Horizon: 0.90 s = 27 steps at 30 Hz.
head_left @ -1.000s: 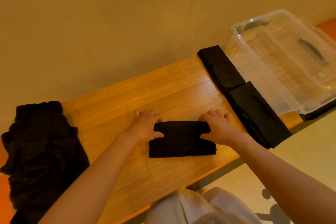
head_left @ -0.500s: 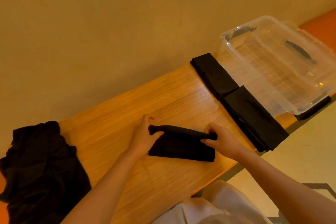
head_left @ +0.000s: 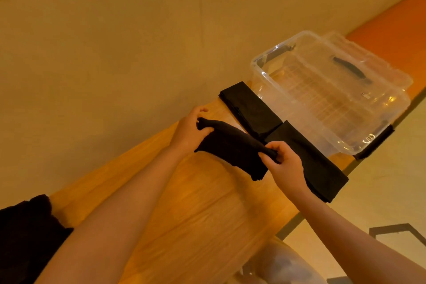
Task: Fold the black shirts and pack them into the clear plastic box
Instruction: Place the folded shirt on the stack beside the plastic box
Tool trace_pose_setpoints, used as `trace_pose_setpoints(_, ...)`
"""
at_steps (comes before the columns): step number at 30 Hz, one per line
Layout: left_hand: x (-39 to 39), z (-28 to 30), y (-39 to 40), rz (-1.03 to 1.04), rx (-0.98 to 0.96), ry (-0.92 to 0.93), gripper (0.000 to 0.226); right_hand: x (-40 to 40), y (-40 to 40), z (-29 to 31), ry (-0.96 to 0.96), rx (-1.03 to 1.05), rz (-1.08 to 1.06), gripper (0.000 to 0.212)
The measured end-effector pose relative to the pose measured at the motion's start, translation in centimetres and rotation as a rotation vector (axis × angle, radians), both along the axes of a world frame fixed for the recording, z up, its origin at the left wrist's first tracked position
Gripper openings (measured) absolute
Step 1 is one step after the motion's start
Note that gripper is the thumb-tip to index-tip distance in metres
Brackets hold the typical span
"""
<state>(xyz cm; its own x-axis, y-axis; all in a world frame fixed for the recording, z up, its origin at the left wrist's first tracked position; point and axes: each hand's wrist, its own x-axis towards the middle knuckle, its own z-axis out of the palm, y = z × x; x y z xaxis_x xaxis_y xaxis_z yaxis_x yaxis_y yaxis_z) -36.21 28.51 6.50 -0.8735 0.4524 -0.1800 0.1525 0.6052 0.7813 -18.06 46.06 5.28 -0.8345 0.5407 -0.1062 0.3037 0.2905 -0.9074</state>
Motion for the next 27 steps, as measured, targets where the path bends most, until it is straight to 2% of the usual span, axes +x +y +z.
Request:
trace_pose_setpoints(3, -3.1, 1.3, 3.5, -0.032, 0.017, 0.008, 0.051, -1.8, 1.5, 0.1, 0.019, -0.062, -0.131, 0.015)
trace_pose_setpoints(5, -5.2, 1.8, 5.9, -0.041, 0.001, 0.035, 0.053, -3.4, 2.4, 0.0, 0.021, -0.183, -0.233, 0.014)
trace_pose_setpoints(11, -10.1, 0.9, 13.1, -0.107, -0.166, 0.051, 0.059, -7.5, 4.8, -1.5, -0.02, -0.419, -0.552, 0.013)
trace_pose_setpoints(15, -11.7, -0.8, 16.4, -0.133, -0.234, 0.05, 0.052, -8.7, 5.5, -2.7, -0.062, -0.488, -0.731, 0.029)
trace_pose_setpoints(18, -12.1, -1.7, 17.8, -0.114, -0.228, 0.05, 0.044, -9.0, 5.6, -2.8, -0.039, -0.53, -0.774, 0.032)
trace_pose_setpoints(23, -12.1, -3.0, 18.4, -0.078, -0.207, 0.064, 0.039, -9.1, 5.5, -2.7, 0.044, -0.593, -0.795, 0.023)
trace_pose_setpoints(27, -11.9, -3.8, 18.0, -0.02, -0.211, 0.119, 0.037, -8.5, 4.9, -2.5, 0.073, -0.576, -0.712, 0.035)
